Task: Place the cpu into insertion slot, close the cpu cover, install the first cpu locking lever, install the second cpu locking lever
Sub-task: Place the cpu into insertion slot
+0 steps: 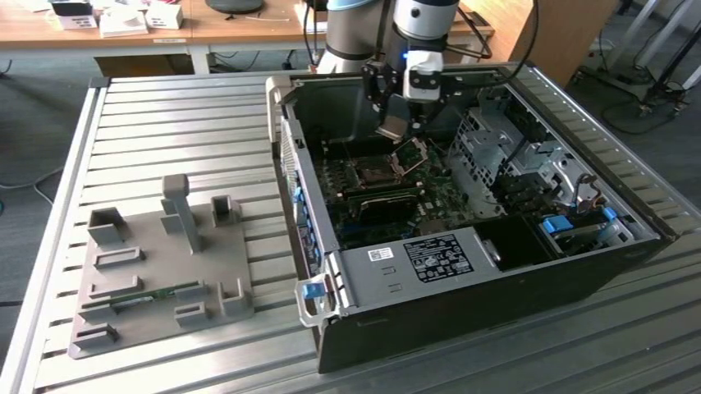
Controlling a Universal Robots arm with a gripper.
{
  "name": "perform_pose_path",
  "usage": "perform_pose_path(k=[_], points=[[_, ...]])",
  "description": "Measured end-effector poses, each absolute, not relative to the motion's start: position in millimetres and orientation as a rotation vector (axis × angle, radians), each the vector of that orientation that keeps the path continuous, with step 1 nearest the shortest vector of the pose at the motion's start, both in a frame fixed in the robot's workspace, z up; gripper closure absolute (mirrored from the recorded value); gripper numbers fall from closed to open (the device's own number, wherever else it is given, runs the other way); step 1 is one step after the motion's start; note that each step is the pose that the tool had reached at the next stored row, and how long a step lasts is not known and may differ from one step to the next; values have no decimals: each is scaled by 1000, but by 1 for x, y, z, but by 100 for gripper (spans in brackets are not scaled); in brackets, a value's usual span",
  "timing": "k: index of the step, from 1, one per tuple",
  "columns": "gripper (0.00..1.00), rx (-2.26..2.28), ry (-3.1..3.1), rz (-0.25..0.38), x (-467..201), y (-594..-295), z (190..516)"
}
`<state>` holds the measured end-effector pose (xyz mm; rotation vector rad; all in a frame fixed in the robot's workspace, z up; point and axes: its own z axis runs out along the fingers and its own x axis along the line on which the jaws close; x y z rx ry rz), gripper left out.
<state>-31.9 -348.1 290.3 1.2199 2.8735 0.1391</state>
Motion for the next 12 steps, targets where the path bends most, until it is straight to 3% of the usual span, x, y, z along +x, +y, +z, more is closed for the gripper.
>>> perform_pose_path(k=[12], points=[[46,1260,2855,138,-32,-348,290]])
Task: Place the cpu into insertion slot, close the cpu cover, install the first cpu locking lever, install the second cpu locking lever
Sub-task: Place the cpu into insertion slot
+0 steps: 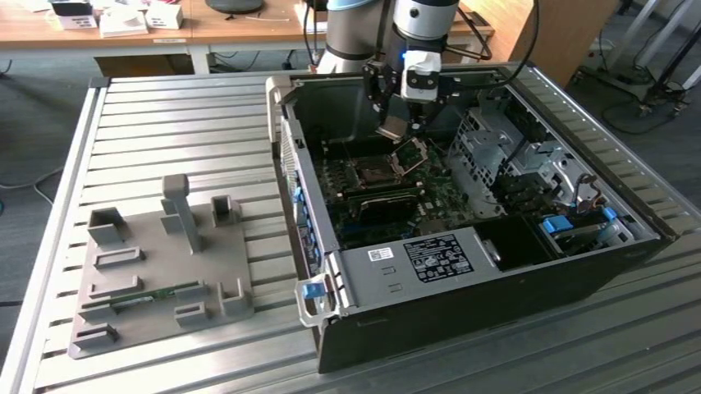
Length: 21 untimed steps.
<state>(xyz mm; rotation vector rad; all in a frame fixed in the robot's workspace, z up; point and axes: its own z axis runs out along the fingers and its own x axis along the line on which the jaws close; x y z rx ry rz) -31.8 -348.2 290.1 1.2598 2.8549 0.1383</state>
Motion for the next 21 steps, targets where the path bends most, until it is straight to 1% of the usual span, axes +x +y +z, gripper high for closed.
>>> perform_pose_path(k=[8,21], points=[[46,1283,2844,138,-32,-348,289],[46,1488,2735,135,-32,-348,287]])
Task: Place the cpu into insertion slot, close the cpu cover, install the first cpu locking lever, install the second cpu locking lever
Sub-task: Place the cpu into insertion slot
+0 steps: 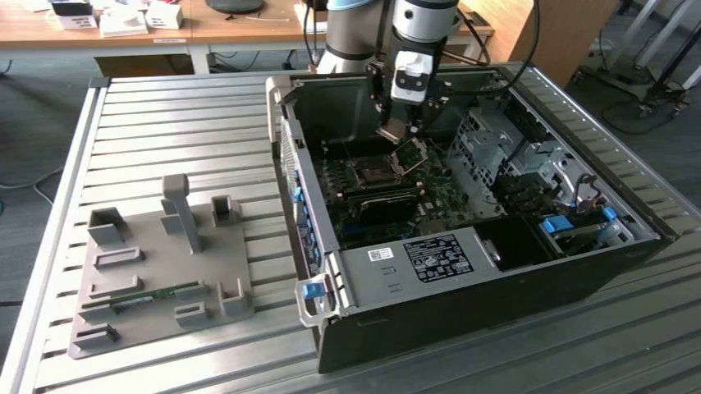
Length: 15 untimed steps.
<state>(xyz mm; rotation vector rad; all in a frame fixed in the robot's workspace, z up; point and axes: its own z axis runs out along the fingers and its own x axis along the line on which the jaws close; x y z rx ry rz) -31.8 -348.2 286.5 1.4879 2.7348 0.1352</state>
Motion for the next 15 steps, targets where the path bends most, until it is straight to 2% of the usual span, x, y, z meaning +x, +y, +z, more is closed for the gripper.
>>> perform_pose_path(k=[15], points=[[46,1591,2673,134,-32,-348,286]])
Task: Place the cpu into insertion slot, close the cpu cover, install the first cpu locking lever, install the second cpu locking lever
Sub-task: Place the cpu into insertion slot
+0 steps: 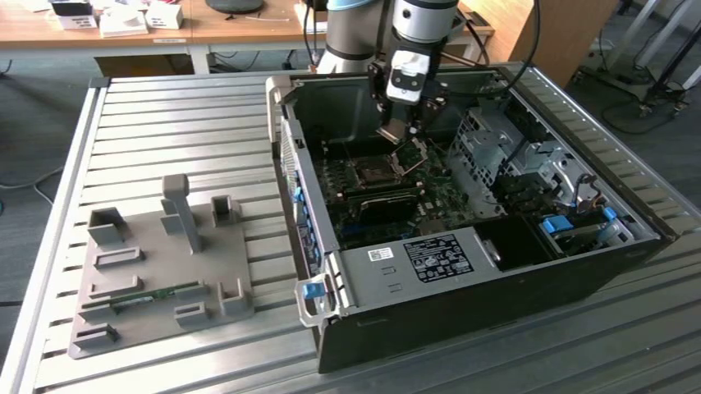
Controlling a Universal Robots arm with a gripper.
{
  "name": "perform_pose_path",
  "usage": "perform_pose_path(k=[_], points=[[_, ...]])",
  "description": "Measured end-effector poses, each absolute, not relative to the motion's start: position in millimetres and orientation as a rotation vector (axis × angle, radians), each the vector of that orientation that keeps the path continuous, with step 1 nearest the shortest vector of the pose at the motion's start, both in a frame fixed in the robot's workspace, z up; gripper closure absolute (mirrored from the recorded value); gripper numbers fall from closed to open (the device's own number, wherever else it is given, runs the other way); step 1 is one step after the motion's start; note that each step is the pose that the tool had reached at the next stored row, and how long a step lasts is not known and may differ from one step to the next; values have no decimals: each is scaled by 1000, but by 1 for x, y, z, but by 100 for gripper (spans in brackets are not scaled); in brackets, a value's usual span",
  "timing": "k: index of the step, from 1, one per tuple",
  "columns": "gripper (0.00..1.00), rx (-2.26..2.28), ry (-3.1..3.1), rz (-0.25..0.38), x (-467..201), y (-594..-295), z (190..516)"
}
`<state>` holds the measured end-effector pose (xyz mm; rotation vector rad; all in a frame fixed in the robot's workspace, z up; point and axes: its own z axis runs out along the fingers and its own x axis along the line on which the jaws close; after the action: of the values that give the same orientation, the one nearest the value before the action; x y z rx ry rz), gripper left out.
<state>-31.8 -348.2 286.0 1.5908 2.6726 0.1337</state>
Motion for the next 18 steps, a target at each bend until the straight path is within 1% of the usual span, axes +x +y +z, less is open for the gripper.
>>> perform_pose_path(k=[18], points=[[46,1593,2671,134,-32,-348,286]])
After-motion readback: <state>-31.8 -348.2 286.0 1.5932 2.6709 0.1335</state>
